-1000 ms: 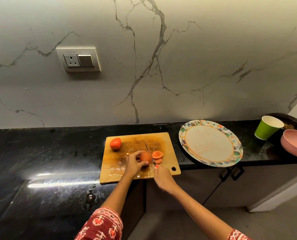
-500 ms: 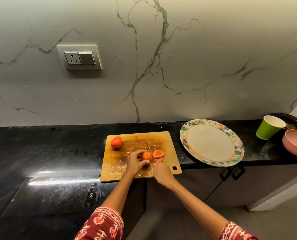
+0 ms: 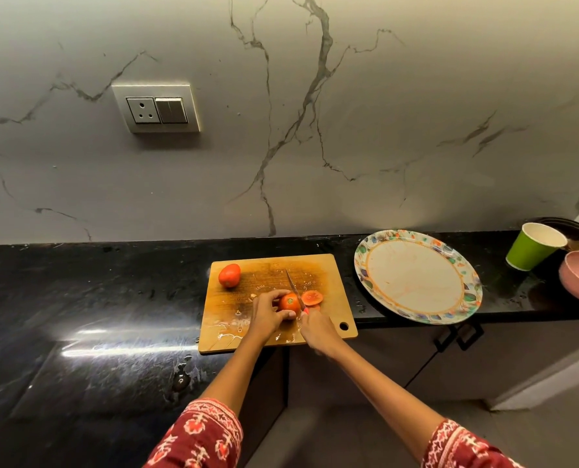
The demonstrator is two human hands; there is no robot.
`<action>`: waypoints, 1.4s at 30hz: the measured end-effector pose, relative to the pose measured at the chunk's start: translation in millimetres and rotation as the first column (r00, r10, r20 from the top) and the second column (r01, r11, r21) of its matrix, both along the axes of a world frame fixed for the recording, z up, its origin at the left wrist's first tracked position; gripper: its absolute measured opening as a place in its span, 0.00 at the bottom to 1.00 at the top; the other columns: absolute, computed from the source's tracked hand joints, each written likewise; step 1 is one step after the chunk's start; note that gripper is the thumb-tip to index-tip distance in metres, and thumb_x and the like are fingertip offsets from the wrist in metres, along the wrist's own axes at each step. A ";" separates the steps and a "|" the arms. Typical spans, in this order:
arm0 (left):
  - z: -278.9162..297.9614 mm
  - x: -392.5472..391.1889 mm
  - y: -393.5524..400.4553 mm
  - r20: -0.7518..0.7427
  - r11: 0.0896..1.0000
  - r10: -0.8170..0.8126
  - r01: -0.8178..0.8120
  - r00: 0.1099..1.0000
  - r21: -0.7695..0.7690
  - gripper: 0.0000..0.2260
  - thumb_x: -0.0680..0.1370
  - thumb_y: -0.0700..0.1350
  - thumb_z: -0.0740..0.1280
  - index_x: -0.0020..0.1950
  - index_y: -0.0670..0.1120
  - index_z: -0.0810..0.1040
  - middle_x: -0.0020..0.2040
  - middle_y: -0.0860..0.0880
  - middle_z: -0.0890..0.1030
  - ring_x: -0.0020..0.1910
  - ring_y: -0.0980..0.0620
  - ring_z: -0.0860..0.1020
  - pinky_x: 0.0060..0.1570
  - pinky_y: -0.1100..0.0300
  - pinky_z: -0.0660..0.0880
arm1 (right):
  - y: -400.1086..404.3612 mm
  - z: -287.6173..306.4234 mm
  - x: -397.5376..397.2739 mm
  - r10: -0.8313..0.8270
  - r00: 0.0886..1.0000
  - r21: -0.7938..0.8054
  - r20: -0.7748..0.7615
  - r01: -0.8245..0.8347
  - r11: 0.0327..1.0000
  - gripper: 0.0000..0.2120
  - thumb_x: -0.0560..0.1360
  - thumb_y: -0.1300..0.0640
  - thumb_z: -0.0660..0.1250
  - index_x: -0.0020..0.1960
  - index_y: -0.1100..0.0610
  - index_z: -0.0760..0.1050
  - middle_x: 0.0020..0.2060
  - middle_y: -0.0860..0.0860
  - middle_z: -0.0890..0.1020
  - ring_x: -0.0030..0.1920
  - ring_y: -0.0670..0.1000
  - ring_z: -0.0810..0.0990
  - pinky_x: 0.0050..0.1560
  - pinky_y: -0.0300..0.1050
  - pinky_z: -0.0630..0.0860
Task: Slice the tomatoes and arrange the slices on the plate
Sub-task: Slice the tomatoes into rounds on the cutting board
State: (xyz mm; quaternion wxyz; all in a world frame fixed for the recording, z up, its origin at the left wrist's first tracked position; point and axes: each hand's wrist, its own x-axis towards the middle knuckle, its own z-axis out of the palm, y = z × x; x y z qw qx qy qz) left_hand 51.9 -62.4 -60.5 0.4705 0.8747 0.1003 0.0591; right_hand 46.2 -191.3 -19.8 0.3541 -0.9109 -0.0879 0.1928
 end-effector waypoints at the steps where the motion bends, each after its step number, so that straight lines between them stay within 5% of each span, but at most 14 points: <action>1: 0.9 0.1 0.1 0.002 1.000 0.000 0.000 1.000 0.004 0.20 0.68 0.36 0.74 0.58 0.42 0.78 0.60 0.44 0.77 0.58 0.51 0.73 0.51 0.64 0.71 | 0.0 0.3 0.2 0.001 1.000 0.004 -0.013 -0.001 1.000 0.12 0.82 0.58 0.50 0.52 0.62 0.71 0.46 0.60 0.75 0.46 0.59 0.78 0.41 0.48 0.73; 3: 1.7 0.0 0.0 0.005 1.000 -0.006 0.006 1.000 0.004 0.20 0.67 0.36 0.74 0.58 0.41 0.78 0.60 0.44 0.77 0.57 0.52 0.73 0.51 0.65 0.70 | -1.2 -3.3 -1.9 0.006 0.999 -0.024 -0.035 -0.007 1.000 0.09 0.82 0.58 0.50 0.48 0.59 0.67 0.43 0.57 0.73 0.38 0.55 0.74 0.35 0.46 0.69; 14: 0.5 -1.7 0.0 0.011 1.000 -0.006 0.006 1.000 0.014 0.21 0.66 0.36 0.75 0.58 0.42 0.78 0.59 0.45 0.78 0.58 0.51 0.74 0.51 0.65 0.71 | 5.8 -0.4 6.9 0.046 0.996 -0.026 -0.082 -0.049 0.998 0.16 0.80 0.61 0.50 0.34 0.53 0.62 0.31 0.50 0.68 0.29 0.47 0.66 0.29 0.39 0.62; 17: -0.1 -1.2 1.4 0.005 1.000 -0.003 0.003 1.000 0.007 0.21 0.66 0.36 0.75 0.58 0.42 0.78 0.60 0.44 0.77 0.56 0.53 0.73 0.50 0.65 0.70 | 2.5 -7.1 1.3 0.016 0.998 -0.026 -0.059 -0.018 0.999 0.12 0.80 0.60 0.51 0.41 0.59 0.68 0.37 0.58 0.74 0.33 0.53 0.72 0.31 0.45 0.68; 21: -2.6 -1.0 2.4 0.002 1.000 0.018 -0.018 1.000 -0.024 0.22 0.66 0.36 0.75 0.59 0.42 0.78 0.60 0.44 0.77 0.58 0.50 0.74 0.51 0.65 0.71 | -1.1 -14.3 -3.5 0.024 0.999 -0.092 -0.041 -0.028 0.995 0.14 0.80 0.61 0.51 0.54 0.67 0.73 0.53 0.64 0.78 0.54 0.63 0.77 0.48 0.51 0.73; 25: -2.4 -0.4 3.1 -0.005 1.000 0.015 -0.015 1.000 -0.020 0.22 0.66 0.37 0.75 0.59 0.42 0.78 0.60 0.44 0.78 0.57 0.50 0.75 0.50 0.65 0.71 | 7.5 -10.2 3.7 0.058 0.998 -0.093 -0.011 -0.059 0.994 0.14 0.81 0.61 0.52 0.38 0.57 0.67 0.53 0.64 0.79 0.53 0.63 0.78 0.47 0.48 0.72; 32: -2.0 1.7 5.1 -0.012 1.000 0.020 -0.020 1.000 -0.010 0.22 0.66 0.37 0.76 0.59 0.43 0.78 0.60 0.45 0.76 0.58 0.50 0.74 0.44 0.72 0.69 | 2.1 -27.8 -0.5 0.065 0.998 -0.120 0.016 -0.063 0.991 0.13 0.80 0.62 0.53 0.54 0.67 0.73 0.55 0.63 0.78 0.56 0.61 0.76 0.49 0.47 0.69; 42: -2.4 2.4 6.5 0.004 1.000 0.010 -0.010 1.000 -0.001 0.21 0.66 0.37 0.76 0.58 0.42 0.78 0.58 0.44 0.77 0.56 0.50 0.75 0.46 0.69 0.70 | 9.7 -34.4 5.7 0.028 0.998 -0.085 0.049 -0.024 0.996 0.14 0.82 0.58 0.51 0.54 0.64 0.72 0.54 0.62 0.78 0.55 0.61 0.77 0.48 0.47 0.70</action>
